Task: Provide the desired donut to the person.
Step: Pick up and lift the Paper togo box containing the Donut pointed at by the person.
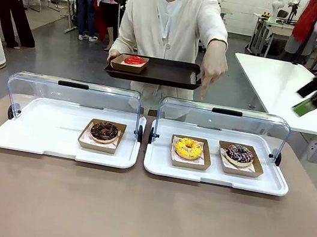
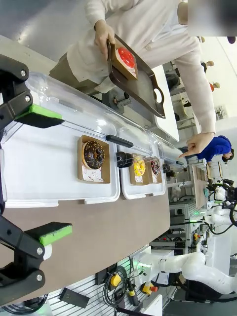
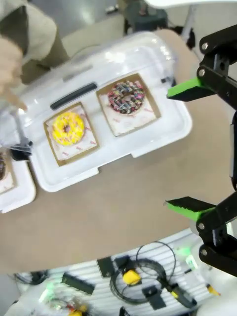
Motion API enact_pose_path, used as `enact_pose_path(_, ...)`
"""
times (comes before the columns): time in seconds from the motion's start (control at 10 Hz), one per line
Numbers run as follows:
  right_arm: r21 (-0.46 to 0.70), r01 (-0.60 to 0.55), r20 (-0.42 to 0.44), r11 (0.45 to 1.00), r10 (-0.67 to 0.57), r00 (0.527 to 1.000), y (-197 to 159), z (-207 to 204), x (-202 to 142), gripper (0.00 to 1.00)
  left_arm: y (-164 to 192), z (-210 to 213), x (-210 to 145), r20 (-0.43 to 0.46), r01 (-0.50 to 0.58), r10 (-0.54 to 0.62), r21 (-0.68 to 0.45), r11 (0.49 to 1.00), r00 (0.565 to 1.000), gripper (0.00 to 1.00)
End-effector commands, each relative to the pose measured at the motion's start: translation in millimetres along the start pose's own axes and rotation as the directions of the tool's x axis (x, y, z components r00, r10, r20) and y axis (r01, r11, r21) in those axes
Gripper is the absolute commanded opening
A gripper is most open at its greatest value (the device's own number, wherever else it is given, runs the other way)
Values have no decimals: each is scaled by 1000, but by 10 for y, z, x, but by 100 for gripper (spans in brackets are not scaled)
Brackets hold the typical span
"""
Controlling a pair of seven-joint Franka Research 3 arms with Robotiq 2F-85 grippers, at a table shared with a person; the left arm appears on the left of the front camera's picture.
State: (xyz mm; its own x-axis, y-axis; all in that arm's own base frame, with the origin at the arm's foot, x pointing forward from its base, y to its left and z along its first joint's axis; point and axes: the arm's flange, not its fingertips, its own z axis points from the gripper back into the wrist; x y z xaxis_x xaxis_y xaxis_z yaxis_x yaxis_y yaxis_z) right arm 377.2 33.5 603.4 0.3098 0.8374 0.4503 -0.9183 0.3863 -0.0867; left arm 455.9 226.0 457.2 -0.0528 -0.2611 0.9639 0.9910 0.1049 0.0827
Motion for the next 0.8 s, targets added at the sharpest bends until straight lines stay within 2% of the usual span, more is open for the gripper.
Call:
enact_pose_path(0.0,-2,-38,-30,999,37,999,-95,-472,40,100,9,18,22,12,1,-1,1,1000,1000,100)
enact_pose_path(0.3,79,-124,-113,989,133,985,-61,-1004,125,100,9,18,22,12,1,-1,1,1000,1000,100)
enact_pose_path(0.5,101,-117,-105,988,128,986,-65,-1094,99,100,9,18,22,12,1,-1,1,1000,1000,100)
enact_pose_path(0.6,121,-98,-67,988,107,992,-68,-1070,23,100,9,18,22,12,1,-1,1,1000,1000,100)
enact_pose_path(0.7,100,-107,-109,989,117,987,-39,-1152,149,100,9,18,22,12,1,-1,1,1000,1000,100)
